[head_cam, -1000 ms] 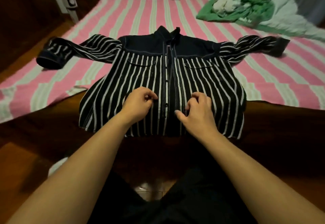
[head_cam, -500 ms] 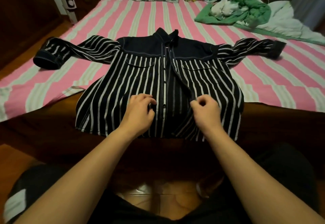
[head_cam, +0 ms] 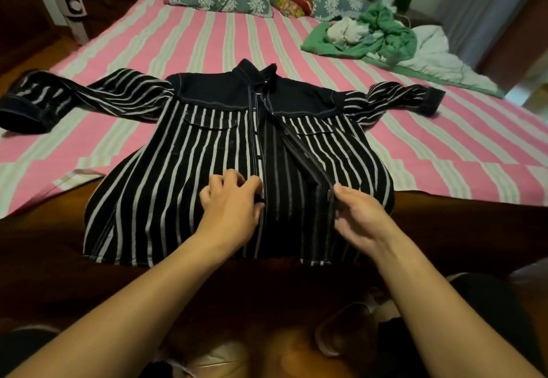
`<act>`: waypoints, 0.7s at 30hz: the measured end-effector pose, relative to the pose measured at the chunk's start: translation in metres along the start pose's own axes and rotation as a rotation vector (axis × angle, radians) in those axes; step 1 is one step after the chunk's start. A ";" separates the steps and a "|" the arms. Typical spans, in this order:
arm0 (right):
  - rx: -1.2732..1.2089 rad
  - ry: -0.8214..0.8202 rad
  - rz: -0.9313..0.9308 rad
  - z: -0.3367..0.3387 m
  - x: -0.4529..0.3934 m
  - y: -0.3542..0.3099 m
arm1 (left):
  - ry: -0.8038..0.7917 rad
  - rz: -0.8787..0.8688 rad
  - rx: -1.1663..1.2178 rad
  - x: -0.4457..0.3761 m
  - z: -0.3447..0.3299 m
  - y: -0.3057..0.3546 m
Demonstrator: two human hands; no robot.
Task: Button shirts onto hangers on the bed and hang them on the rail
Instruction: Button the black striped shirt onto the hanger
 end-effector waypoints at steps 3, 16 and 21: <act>0.065 -0.080 -0.052 -0.001 0.002 -0.006 | -0.028 -0.043 -0.019 -0.010 0.003 -0.001; 0.520 -0.302 -0.191 -0.043 -0.009 -0.011 | -0.109 0.178 0.210 -0.011 0.009 0.009; 0.407 -0.245 -0.215 -0.049 -0.005 -0.006 | -0.158 0.311 0.419 -0.014 0.019 0.012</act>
Point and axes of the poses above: each hand's wrist, its own x-axis away from the middle knuckle, its own z-axis out of the back of the hand, y = z × x, the point moved 1 cm from there along -x, towards the middle knuckle, and after that the axes turned 5 degrees about z, right-handed, at the moved point
